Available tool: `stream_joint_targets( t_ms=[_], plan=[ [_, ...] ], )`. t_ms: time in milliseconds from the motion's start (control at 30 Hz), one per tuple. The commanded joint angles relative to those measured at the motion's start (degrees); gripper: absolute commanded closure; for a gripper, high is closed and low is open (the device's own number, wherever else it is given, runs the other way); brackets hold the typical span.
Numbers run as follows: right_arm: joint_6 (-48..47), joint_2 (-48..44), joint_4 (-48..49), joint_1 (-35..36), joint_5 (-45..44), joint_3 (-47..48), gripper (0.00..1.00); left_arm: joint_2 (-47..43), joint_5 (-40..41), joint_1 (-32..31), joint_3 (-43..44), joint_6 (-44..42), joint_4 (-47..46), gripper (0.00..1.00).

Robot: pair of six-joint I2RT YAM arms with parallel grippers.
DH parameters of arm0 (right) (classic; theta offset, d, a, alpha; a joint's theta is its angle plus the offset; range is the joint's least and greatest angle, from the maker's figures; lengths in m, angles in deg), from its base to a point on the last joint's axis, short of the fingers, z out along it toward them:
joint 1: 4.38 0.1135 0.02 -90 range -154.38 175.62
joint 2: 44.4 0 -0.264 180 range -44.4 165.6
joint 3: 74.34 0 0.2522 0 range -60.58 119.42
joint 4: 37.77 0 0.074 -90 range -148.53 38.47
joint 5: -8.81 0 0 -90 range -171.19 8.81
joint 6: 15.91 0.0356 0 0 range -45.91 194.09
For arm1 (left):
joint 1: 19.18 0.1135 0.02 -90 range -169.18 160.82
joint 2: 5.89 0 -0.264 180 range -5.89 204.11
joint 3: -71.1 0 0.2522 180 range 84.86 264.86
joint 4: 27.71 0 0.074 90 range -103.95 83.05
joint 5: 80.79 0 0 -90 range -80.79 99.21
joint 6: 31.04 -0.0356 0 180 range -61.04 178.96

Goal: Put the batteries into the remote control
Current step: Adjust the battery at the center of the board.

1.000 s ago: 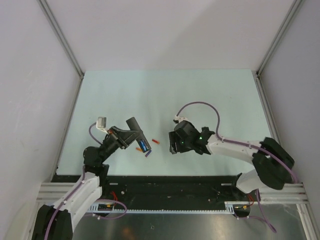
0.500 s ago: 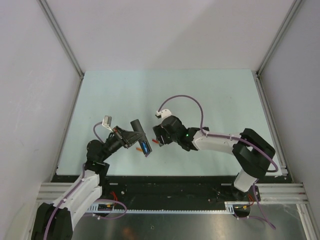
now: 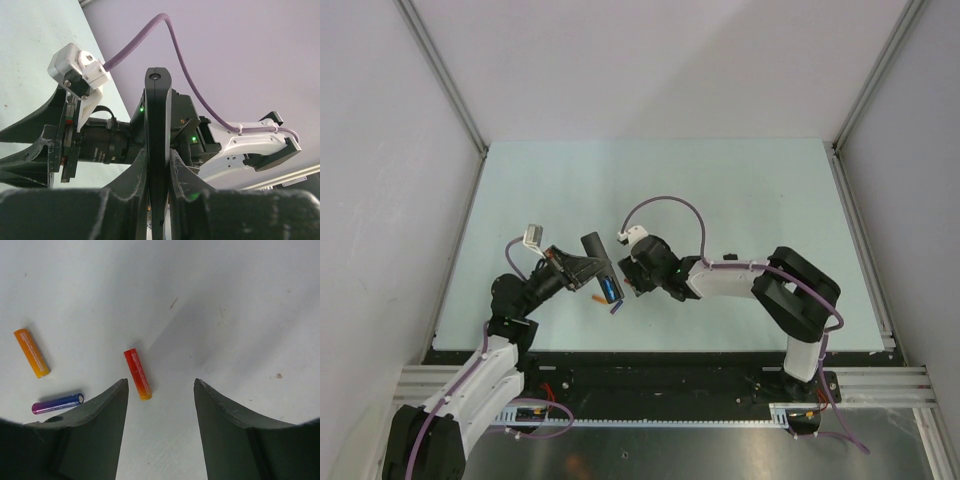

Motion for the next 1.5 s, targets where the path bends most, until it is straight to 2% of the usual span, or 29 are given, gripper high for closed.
stream_joint_targets(
  t_ms=[0, 133, 467, 533, 600, 767, 1167, 1467],
  plan=[
    [-1.0, 1.7, 1.4, 1.2, -0.6, 3.1, 0.42, 0.0, -0.9, 0.5, 2.6, -0.7, -1.2, 1.0],
    [-1.2, 3.1, 0.8, 2.2, -0.9, 3.1, 0.44, 0.1, -0.9, 0.5, 2.5, -0.8, -1.3, 1.0],
    [-1.2, 5.5, -4.6, 2.5, -4.0, 5.5, 0.61, 0.0, -0.8, 0.5, 2.5, -0.8, -1.2, 1.0],
    [-0.6, 5.5, -5.6, 2.2, -3.4, 5.5, 0.71, 0.0, -0.8, 0.5, 2.6, -0.9, -1.2, 1.0],
    [0.0, 5.6, -6.4, 1.8, -2.9, 5.5, 0.75, 0.0, -0.8, 0.5, 2.6, -1.0, -1.2, 1.0],
    [2.3, 5.6, -10.1, -0.3, -1.2, 5.4, 1.0, 0.0, -0.6, 0.5, 2.4, -1.1, -1.1, 1.0],
    [10.7, -6.0, -18.5, -7.1, 1.6, -0.5, 1.0, 2.4, 0.7, 0.4, 2.4, -1.9, -1.2, 1.0],
    [10.5, -3.6, -19.6, -7.7, -3.7, -1.1, 1.0, 4.2, 1.4, 0.3, 2.3, -3.0, -1.2, 1.0]
  ],
)
